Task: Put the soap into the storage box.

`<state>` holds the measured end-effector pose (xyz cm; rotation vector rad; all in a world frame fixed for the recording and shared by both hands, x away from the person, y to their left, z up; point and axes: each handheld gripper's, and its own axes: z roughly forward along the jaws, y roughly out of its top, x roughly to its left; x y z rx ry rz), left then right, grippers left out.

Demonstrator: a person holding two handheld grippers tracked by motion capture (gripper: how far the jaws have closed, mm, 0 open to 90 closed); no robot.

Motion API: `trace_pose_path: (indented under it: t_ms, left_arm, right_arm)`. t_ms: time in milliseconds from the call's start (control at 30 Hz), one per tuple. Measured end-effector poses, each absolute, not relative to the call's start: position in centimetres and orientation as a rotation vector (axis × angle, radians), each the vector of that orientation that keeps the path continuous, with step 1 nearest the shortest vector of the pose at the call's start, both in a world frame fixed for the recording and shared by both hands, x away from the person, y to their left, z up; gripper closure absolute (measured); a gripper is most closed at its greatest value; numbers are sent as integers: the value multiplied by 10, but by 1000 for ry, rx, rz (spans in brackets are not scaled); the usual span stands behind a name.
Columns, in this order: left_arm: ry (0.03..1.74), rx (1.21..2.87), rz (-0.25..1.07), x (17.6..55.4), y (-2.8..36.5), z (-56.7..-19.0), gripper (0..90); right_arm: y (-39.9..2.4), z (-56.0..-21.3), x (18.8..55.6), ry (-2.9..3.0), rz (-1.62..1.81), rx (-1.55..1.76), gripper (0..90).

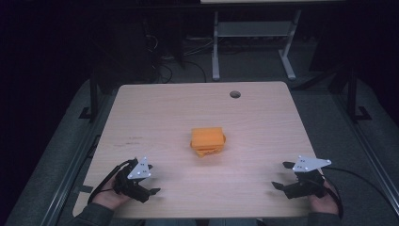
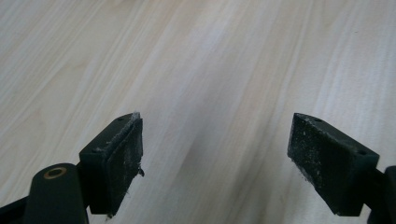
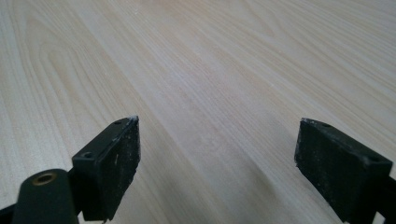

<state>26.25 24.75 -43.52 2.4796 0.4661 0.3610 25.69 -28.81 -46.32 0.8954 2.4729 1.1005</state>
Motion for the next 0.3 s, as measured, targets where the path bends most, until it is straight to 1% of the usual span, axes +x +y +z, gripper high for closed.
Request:
trace_pose_path:
  t_ms: [67,133,300]
  left_arm:
    - [496,2457,345,263,249,-434,174]
    - [520,2409,274,266,253,-432,169]
    - [580,2395,298,270,256,-434,154]
  right_arm:
    - [-288,-464,257,2477,1102,892,137]
    - [-288,-464,258,2482,1101,888,137]
    - [-287,-463,258,2483,1107,873,137]
